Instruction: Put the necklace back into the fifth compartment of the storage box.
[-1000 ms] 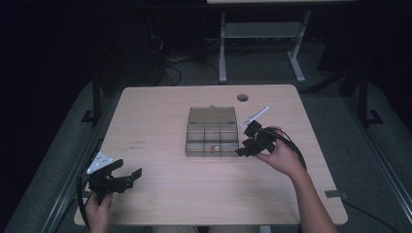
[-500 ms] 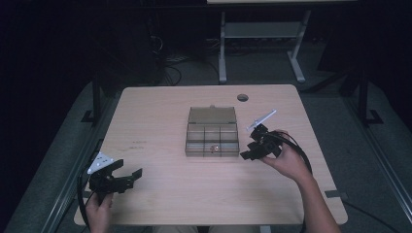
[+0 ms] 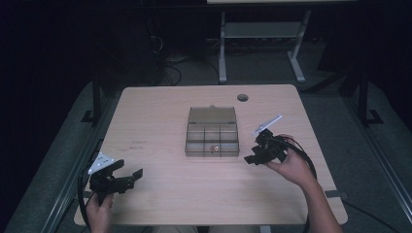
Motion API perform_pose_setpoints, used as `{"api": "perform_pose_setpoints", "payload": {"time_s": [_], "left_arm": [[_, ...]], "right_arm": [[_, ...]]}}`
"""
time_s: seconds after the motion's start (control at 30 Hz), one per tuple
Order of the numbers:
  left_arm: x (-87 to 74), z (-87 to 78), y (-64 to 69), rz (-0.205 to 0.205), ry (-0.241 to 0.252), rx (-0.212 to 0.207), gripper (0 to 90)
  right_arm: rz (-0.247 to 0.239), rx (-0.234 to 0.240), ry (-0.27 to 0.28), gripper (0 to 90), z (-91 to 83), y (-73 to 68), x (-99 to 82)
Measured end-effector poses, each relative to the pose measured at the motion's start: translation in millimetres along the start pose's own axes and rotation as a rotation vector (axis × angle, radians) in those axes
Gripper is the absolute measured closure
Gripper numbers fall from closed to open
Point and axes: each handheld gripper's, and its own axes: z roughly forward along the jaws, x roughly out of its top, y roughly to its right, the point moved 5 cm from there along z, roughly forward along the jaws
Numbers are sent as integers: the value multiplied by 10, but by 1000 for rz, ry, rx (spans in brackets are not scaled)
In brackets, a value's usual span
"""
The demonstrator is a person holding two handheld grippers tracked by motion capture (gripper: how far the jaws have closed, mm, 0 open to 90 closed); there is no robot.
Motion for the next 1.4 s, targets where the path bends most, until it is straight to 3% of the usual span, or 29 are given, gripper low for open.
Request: {"api": "perform_pose_setpoints", "payload": {"time_s": [1.4], "left_arm": [[-10, 9, 12, 7, -9, 2, 140]], "right_arm": [[75, -10, 7, 437, -81, 23, -624]]}}
